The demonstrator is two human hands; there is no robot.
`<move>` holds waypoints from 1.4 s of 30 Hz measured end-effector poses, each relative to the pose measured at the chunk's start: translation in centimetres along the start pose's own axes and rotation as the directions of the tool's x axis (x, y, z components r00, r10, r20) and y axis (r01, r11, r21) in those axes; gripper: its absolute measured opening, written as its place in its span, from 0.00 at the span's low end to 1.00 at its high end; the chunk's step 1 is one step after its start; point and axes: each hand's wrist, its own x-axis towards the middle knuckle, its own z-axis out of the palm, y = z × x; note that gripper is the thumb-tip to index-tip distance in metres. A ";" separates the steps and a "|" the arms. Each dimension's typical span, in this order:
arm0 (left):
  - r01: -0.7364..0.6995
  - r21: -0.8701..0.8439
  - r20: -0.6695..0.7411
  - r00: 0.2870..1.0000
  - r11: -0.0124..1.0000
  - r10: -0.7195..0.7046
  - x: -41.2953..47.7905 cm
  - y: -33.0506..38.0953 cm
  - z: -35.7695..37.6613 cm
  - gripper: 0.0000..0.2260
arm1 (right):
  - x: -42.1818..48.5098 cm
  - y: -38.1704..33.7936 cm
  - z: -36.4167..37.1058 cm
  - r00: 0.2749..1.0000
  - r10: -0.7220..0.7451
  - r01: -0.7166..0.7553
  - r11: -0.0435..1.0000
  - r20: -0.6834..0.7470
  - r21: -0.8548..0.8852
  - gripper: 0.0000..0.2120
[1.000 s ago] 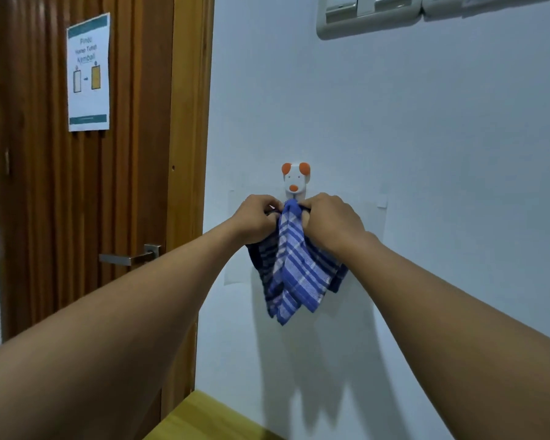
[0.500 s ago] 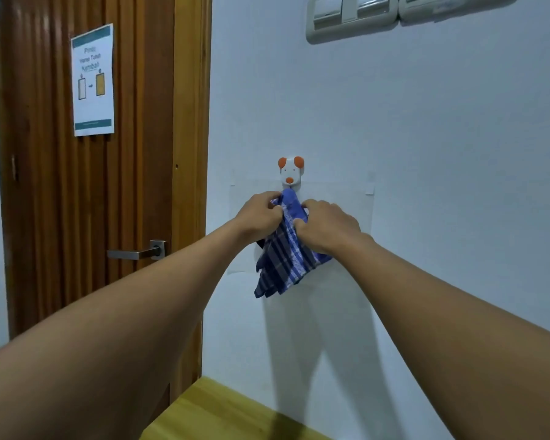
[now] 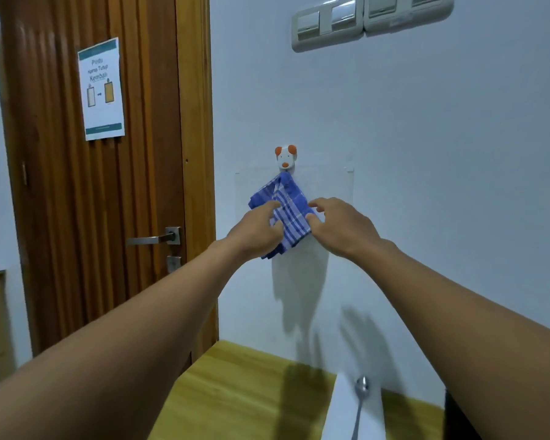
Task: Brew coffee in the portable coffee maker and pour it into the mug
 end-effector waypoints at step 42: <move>0.597 -0.315 0.191 0.801 0.738 -0.567 -32.7 -10.8 11.5 0.22 | -33.3 -2.8 14.0 0.733 0.442 -0.658 0.653 0.517 0.375 0.22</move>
